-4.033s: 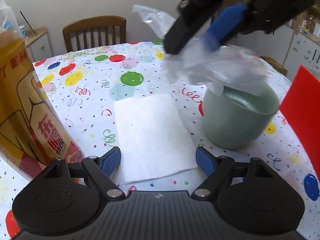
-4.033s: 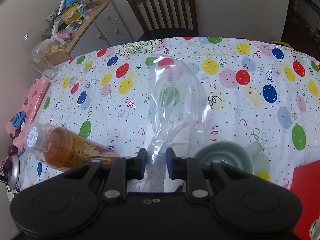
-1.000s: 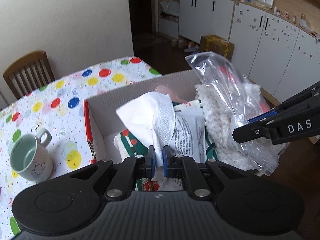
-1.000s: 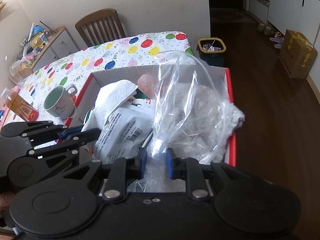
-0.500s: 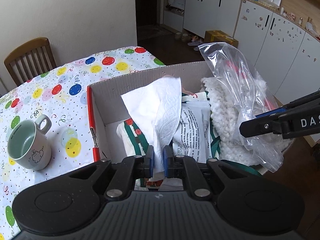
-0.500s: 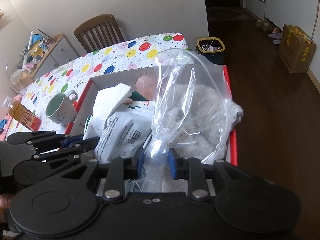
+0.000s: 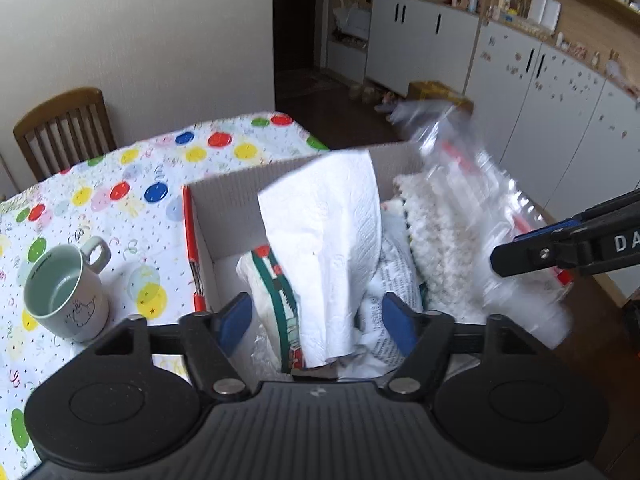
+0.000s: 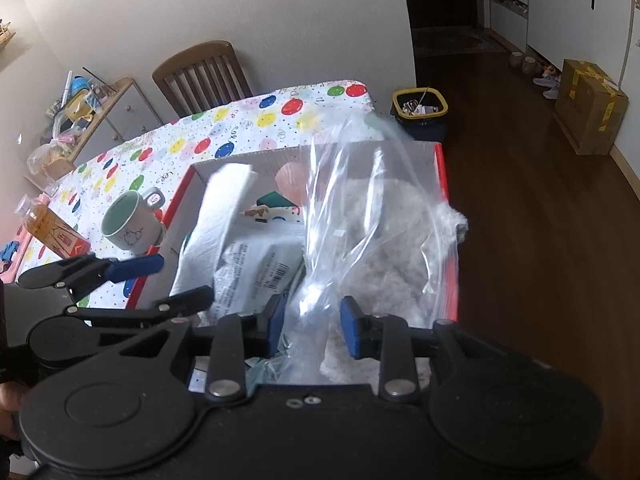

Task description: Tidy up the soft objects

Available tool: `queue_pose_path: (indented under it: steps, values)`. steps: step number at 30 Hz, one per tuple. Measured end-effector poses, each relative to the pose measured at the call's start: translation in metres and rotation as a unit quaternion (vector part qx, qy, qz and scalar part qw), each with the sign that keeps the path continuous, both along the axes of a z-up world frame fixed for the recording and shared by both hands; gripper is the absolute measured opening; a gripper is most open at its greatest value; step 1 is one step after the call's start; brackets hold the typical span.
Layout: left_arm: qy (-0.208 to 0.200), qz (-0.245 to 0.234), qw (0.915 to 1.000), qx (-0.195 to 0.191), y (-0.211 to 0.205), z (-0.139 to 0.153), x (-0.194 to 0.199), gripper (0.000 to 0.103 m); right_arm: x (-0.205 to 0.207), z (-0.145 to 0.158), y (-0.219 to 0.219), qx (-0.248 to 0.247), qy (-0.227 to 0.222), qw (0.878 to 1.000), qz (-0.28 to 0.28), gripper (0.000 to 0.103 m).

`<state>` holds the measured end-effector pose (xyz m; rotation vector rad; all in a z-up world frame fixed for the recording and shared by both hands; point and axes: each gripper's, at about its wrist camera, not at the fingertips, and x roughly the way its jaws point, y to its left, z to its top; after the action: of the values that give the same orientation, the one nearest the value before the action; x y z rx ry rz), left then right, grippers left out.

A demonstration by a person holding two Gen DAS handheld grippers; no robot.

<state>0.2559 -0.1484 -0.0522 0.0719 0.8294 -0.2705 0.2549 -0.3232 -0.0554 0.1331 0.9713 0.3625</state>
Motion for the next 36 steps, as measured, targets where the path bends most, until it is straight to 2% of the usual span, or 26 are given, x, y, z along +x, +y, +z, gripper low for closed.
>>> queue_pose_path:
  steps: [2,4,11,21,22,26,33,36]
  values:
    - [-0.002,-0.003,1.0,-0.003,0.0,0.003,-0.002,0.072,-0.002,0.003,0.0,0.002,-0.007,1.0,-0.004,0.056]
    - [-0.004,-0.002,1.0,-0.005,0.0,0.006,-0.005,0.072,-0.006,0.007,0.001,0.003,-0.019,1.0,0.0,0.062]
    - [-0.022,-0.004,0.9996,-0.019,0.005,0.02,-0.019,0.072,-0.017,0.023,0.002,0.006,-0.043,0.999,0.015,0.073]
    - [-0.056,0.004,0.9973,-0.049,0.013,0.048,-0.043,0.08,-0.043,0.047,-0.009,0.036,-0.104,0.994,0.02,0.088]
    - [-0.061,0.008,0.9969,-0.05,0.013,0.051,-0.045,0.083,-0.046,0.049,-0.011,0.042,-0.113,0.993,0.019,0.092]
    - [-0.079,0.02,0.9948,-0.061,0.018,0.061,-0.053,0.084,-0.059,0.056,-0.02,0.06,-0.149,0.987,0.012,0.102]
    - [-0.092,0.041,0.9923,-0.073,0.022,0.074,-0.063,0.086,-0.079,0.061,-0.026,0.06,-0.199,0.978,0.014,0.103]
    - [-0.097,0.048,0.9911,-0.077,0.025,0.079,-0.069,0.098,-0.088,0.059,-0.027,0.064,-0.214,0.975,0.011,0.103]
